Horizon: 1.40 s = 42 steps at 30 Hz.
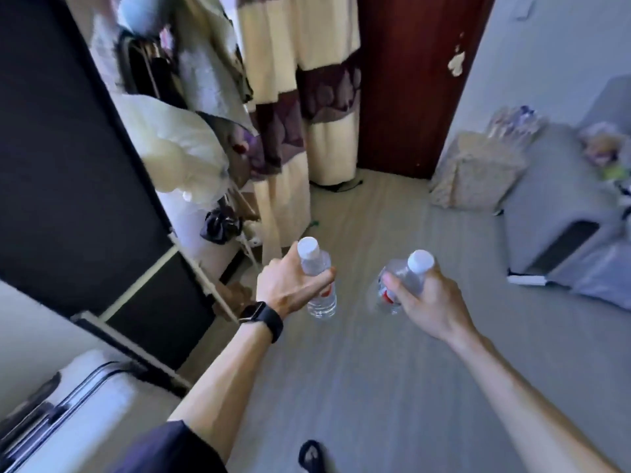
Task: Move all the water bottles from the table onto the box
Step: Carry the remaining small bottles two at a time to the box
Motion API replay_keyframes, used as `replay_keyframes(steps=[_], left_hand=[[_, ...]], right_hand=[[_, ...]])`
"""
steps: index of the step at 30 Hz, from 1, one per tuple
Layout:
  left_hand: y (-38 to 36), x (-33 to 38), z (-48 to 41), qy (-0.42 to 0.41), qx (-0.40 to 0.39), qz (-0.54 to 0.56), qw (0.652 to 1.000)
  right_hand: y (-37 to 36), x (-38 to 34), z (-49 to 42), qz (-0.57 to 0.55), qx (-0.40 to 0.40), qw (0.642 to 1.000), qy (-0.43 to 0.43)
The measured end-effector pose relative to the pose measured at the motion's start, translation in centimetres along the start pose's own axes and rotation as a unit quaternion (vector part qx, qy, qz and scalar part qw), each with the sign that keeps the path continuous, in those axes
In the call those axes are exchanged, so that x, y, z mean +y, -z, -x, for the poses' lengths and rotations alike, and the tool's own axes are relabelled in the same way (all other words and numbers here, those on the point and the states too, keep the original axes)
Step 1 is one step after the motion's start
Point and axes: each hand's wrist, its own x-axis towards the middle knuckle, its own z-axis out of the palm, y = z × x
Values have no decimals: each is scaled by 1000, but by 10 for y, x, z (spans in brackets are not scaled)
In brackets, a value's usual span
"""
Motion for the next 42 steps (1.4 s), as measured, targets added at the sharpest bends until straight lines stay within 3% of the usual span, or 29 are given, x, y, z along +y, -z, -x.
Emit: replay_keyframes(steps=[13,24,34,42], left_hand=[[-10,208,-266,-183,-27,67,980],[-96,407,-433,-304,-68,-5,950],[-201,553,-594,-278,-77,2,958],[-273,615,-722,-267,-81,-30,960]], right_hand=[[142,22,-238,78,124,988,-39],[262,126,-424,56,156,985,-51],[354,245,-615,87,193,974,-79],[387,313,-753,60,139,983,-102]])
